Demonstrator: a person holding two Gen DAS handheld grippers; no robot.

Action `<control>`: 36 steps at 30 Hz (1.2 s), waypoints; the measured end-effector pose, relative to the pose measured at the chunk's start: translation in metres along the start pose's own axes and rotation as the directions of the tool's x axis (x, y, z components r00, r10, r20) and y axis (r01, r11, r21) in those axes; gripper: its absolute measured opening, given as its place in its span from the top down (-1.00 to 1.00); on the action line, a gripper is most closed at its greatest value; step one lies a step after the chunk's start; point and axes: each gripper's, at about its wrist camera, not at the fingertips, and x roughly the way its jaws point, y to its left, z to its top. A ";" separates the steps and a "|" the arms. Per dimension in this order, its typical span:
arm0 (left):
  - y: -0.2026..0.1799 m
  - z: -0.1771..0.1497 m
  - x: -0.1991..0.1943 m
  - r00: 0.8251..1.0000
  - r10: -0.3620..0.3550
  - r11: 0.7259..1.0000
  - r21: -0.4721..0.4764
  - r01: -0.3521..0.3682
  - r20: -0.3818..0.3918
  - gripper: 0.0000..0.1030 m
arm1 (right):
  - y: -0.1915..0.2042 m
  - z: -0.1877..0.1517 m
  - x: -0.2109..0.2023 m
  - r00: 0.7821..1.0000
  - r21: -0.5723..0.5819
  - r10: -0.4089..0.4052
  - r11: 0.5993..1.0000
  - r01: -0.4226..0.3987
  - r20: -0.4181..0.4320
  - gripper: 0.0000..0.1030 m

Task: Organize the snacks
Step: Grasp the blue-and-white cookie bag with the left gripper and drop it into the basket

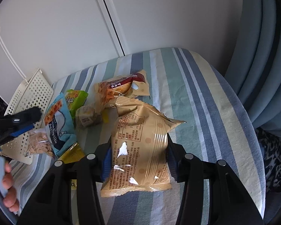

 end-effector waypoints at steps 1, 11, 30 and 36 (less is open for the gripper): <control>0.000 0.000 0.005 1.000 0.014 1.000 0.005 -0.014 -0.008 -0.95 | 0.000 0.000 0.000 1.000 0.005 0.001 1.000 -0.001 0.000 0.06; -0.005 0.007 0.040 0.993 0.063 0.998 0.024 -0.060 -0.102 -0.95 | -0.006 -0.001 0.001 0.999 0.051 0.034 0.998 -0.034 0.002 0.06; -0.038 -0.027 0.063 0.985 0.083 0.972 0.229 -0.046 -0.152 -0.32 | -0.011 -0.002 -0.002 0.999 0.077 0.047 0.996 -0.048 0.014 0.04; -0.054 -0.036 0.077 0.976 0.171 0.945 0.302 -0.123 -0.136 -0.34 | -0.012 -0.003 -0.001 0.998 0.077 0.055 0.995 -0.056 0.015 0.03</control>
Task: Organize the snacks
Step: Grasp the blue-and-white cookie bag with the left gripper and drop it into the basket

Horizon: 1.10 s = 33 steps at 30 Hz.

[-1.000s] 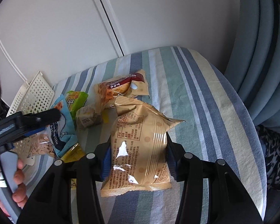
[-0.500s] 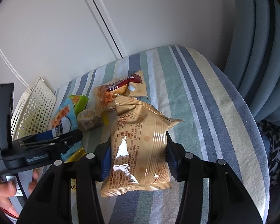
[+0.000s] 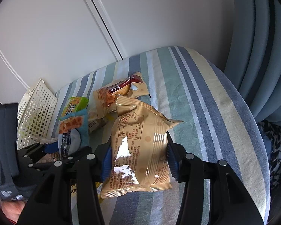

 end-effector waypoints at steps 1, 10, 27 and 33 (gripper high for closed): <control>-0.002 -0.001 0.000 1.000 -0.001 1.000 0.002 0.001 0.006 -0.18 | -0.001 0.000 0.000 1.000 0.002 0.005 1.000 -0.005 0.001 0.03; 0.008 -0.005 -0.038 0.995 0.006 1.000 -0.027 -0.003 0.103 -0.06 | -0.004 0.000 -0.007 0.999 0.021 0.022 1.000 -0.023 0.037 0.04; 0.047 -0.017 -0.145 0.952 -0.009 0.995 -0.088 0.037 0.305 -0.06 | -0.005 -0.001 -0.017 0.995 0.032 0.061 0.997 -0.064 0.076 0.04; 0.082 -0.018 -0.164 0.940 0.057 0.987 -0.161 -0.003 0.337 -0.06 | -0.003 -0.001 -0.015 0.996 0.026 0.058 0.998 -0.059 0.069 0.04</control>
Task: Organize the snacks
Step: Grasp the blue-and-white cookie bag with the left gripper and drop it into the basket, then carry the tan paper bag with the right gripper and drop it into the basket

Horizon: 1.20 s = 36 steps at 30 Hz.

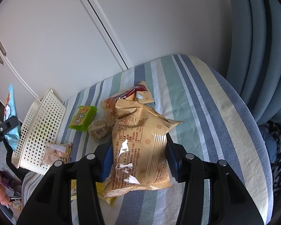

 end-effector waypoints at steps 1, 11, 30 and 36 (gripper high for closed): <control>0.007 0.000 -0.001 1.000 0.017 1.000 -0.011 -0.017 0.004 -0.06 | 0.000 0.000 0.000 1.000 0.000 -0.001 1.000 0.001 0.000 0.04; 0.095 -0.002 -0.014 0.989 0.149 0.979 -0.144 -0.146 0.008 -0.06 | 0.001 0.001 0.001 1.000 -0.004 -0.006 1.000 0.006 -0.004 0.04; 0.142 -0.026 -0.033 0.945 0.320 0.919 -0.261 -0.294 0.062 -0.90 | 0.003 -0.001 0.002 1.000 -0.007 -0.015 1.000 0.015 0.001 0.04; 0.142 -0.044 -0.039 0.944 0.318 0.908 -0.317 -0.275 0.091 -0.91 | -0.001 -0.001 0.001 1.000 0.005 -0.007 1.000 0.007 0.008 0.04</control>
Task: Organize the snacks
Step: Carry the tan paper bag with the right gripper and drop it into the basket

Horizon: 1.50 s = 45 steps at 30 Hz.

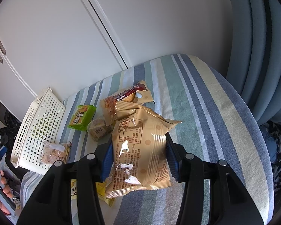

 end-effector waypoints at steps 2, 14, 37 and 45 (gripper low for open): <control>0.002 -0.004 -0.001 1.000 0.000 1.000 -0.007 0.000 0.002 -0.91 | 0.001 0.000 -0.001 1.000 -0.005 -0.003 1.000 0.003 0.007 0.04; 0.013 -0.002 -0.019 0.993 0.063 0.998 -0.002 -0.063 0.100 -0.94 | 0.050 0.011 -0.019 0.998 -0.087 0.034 0.996 -0.029 0.048 0.04; 0.072 0.002 -0.036 0.978 0.122 0.979 -0.180 -0.091 0.171 -0.94 | 0.320 0.007 0.021 0.928 -0.330 0.354 0.868 -0.371 -0.112 -0.29; 0.074 0.001 -0.036 0.979 0.106 0.980 -0.188 -0.073 0.172 -0.94 | 0.312 0.008 0.027 0.936 -0.321 0.335 0.880 -0.351 -0.106 -0.32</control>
